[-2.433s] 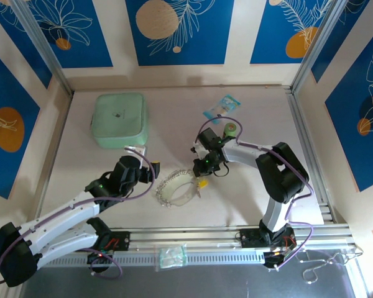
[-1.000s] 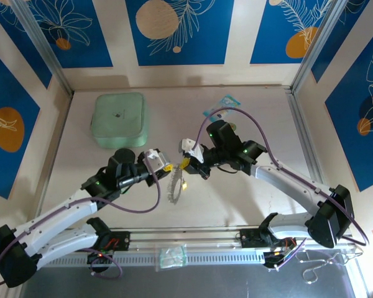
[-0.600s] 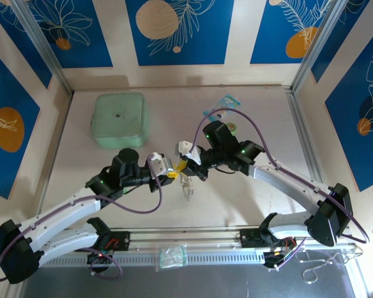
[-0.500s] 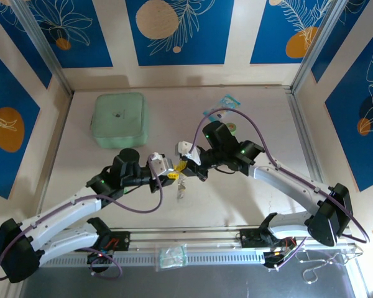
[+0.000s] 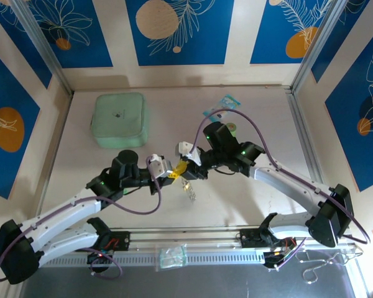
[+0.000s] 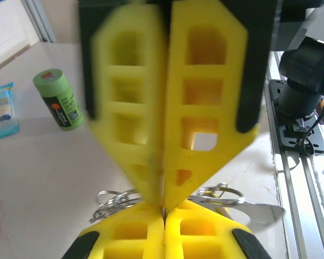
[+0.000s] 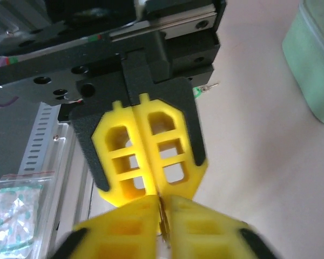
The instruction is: Put the keys on the keyring
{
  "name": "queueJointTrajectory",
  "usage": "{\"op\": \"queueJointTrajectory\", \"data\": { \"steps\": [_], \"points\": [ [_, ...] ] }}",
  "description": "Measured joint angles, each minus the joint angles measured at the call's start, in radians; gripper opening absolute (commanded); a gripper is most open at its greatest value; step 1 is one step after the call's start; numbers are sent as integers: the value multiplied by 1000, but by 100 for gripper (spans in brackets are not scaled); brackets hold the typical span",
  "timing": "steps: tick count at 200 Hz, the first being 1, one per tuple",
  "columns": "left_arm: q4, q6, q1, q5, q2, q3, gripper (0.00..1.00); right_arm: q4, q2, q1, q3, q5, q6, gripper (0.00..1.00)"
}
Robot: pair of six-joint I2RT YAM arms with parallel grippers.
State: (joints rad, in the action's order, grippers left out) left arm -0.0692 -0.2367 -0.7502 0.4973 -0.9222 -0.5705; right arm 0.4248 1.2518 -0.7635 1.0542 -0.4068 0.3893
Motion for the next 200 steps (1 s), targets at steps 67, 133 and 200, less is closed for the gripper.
{"op": "queueJointTrajectory", "data": {
  "steps": [67,133,200],
  "points": [
    [-263,22,0,69,50,177,0,-406,-285,119,-386,-163,-90,36],
    [-389,27,0,139,34,183,0,-508,-228,59,-402,-170,-91,30],
    [-402,26,0,150,29,183,0,-512,-185,25,-399,-172,-71,21]
  ]
}}
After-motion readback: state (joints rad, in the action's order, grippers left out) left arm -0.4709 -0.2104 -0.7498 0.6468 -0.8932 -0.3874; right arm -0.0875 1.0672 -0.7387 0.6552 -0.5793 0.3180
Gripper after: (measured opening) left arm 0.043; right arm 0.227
